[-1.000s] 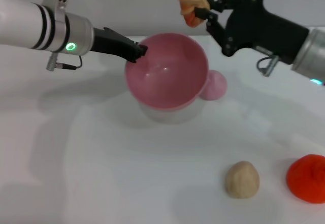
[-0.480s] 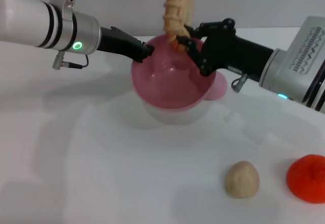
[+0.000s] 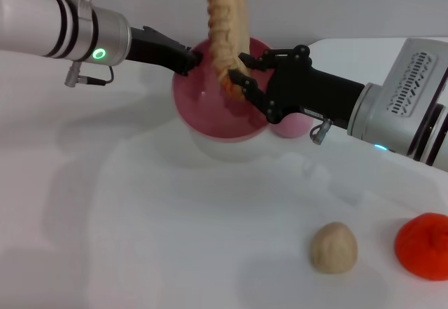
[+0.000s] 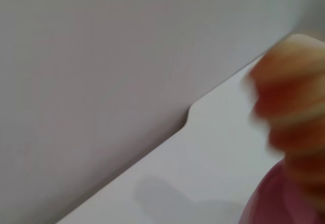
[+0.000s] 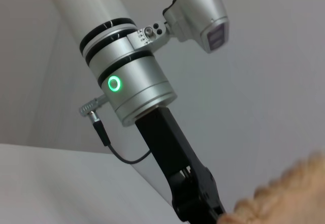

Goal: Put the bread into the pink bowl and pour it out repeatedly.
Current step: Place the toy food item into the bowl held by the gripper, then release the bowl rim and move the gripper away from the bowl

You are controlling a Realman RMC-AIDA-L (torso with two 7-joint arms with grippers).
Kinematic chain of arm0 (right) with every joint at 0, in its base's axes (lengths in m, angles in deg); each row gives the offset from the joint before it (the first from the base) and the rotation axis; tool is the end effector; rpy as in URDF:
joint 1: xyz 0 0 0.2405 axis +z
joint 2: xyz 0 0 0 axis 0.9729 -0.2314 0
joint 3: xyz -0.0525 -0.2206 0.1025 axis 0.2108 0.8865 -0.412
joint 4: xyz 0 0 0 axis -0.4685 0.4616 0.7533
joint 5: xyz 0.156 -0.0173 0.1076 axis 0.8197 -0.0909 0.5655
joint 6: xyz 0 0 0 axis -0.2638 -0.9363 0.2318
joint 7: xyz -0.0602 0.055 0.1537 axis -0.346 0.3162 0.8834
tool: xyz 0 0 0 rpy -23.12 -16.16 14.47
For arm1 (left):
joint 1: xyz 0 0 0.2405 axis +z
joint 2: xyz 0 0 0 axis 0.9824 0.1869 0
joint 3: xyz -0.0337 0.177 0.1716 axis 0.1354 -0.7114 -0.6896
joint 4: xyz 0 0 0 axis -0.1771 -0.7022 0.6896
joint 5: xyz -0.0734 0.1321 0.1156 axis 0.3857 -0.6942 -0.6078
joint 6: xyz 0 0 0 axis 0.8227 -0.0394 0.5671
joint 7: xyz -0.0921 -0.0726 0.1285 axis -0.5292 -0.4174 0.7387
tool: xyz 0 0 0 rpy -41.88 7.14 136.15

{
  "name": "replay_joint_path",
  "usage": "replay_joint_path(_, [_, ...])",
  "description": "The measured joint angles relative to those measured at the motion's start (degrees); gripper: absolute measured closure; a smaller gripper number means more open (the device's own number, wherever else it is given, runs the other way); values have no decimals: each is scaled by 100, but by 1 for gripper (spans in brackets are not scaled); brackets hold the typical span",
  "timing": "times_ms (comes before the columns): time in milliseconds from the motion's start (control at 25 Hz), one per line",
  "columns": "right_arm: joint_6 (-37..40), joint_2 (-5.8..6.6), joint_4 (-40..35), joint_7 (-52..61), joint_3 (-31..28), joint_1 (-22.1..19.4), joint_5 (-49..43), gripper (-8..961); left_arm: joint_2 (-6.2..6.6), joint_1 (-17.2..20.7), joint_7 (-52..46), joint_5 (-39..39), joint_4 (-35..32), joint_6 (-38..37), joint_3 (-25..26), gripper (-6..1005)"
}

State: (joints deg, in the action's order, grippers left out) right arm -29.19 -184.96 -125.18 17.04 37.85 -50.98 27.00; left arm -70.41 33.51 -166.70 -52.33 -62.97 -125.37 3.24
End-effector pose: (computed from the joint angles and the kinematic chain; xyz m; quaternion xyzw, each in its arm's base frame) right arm 0.1619 0.3605 -0.0732 -0.9142 -0.0233 0.2522 0.3163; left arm -0.1649 0.4346 -0.0354 -0.9274 -0.2725 -0.0477 0.2518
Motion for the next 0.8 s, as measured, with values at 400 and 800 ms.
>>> replay_joint_path(400, [-73, -4, -167, 243, 188, -79, -20, 538, 24, 28, -11, -6, 17, 20, 48, 957])
replay_joint_path(800, [-52, -44, -1655, 213, 572, -695, 10, 362, 70, 28, -13, -9, 206, 76, 53, 957])
